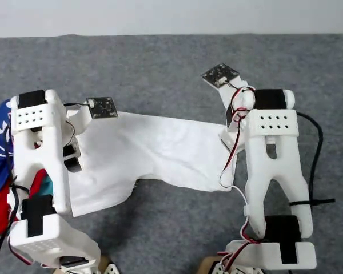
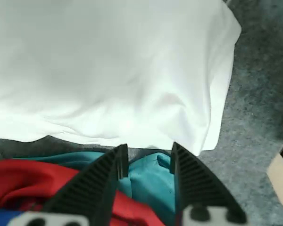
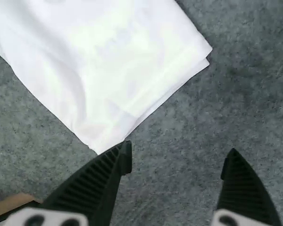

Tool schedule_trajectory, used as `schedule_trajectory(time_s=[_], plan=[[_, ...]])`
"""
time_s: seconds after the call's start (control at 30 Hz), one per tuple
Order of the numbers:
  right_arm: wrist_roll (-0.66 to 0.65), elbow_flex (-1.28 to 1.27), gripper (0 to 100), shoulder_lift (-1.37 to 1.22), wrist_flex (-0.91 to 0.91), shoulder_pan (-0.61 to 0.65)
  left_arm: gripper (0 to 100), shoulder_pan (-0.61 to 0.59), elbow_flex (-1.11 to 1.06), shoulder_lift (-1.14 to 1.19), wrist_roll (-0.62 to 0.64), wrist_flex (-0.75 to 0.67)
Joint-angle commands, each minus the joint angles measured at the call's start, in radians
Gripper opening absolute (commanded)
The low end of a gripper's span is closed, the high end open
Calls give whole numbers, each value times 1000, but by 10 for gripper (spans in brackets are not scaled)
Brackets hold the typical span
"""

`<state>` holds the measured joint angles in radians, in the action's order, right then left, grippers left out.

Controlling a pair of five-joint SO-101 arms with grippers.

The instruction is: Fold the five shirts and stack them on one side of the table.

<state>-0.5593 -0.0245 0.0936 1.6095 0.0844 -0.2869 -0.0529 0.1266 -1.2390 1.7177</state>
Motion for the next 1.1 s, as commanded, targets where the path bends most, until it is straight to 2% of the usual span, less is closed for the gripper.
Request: schedule_trajectory(time_s=[0.0, 0.2, 0.33, 0.5, 0.63, 0.9, 1.07], plan=[[14, 38, 310, 18, -28, -5, 155, 0, 28, -49, 12, 37], [44, 40, 284, -176, -200, -13, 137, 3, 64, -46, -3, 28], [127, 69, 163, -320, -337, -5, 15, 3, 107, -48, 61, -54], [164, 169, 10, -484, -433, -18, 6, -3, 107, -48, 152, -109], [164, 299, 12, -619, -437, -36, 6, -5, 107, -48, 209, -130], [163, 589, 10, -840, -426, -71, 6, -5, 105, -48, 235, -127], [164, 704, 10, -869, -328, -74, 6, -5, 105, -48, 238, -127]])
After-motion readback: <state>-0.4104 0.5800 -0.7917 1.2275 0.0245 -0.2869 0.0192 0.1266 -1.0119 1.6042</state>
